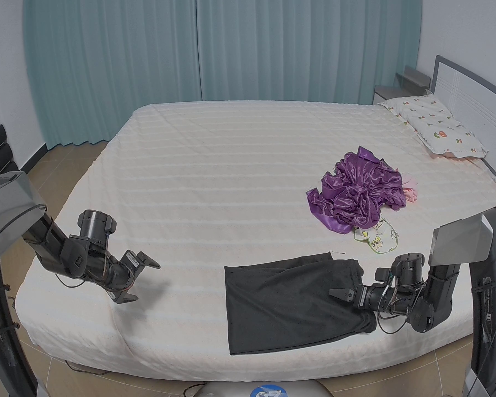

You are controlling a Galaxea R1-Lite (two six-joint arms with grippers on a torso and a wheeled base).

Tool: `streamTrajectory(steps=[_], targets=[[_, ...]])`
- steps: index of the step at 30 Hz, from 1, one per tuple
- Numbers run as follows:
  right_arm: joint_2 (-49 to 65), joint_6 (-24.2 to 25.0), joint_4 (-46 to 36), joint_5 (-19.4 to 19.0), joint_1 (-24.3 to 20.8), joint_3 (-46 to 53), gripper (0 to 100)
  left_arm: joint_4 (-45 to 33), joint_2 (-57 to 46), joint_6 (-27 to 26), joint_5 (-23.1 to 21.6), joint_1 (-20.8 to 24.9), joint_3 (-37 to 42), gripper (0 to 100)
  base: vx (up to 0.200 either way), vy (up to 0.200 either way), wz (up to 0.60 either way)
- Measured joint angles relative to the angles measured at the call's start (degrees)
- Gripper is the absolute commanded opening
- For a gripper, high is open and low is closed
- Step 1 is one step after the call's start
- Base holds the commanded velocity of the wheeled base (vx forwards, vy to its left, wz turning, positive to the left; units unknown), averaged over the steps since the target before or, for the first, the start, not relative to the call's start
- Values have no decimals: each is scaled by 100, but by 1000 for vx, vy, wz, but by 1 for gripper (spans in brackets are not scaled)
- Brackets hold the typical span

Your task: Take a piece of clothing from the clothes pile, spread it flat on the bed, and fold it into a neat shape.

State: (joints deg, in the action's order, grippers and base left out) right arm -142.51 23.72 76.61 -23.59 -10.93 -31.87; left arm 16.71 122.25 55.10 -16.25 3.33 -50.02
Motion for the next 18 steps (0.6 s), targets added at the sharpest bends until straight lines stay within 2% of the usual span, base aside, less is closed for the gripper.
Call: streamTrajectory(steps=[4, 5, 18], targets=[[-44, -27, -41, -66, -44, -121, 100, -2, 0, -1, -2, 0, -6, 100, 0, 0, 0], [-57, -29, -66, -85, -66, -162, 0, 0, 0, 0, 0, 0, -11, 100, 0, 0, 0], [-77, -18, -51, -240, -166, -256, 0, -2, 0, -41, 0, 2, -12, 100, 0, 0, 0]])
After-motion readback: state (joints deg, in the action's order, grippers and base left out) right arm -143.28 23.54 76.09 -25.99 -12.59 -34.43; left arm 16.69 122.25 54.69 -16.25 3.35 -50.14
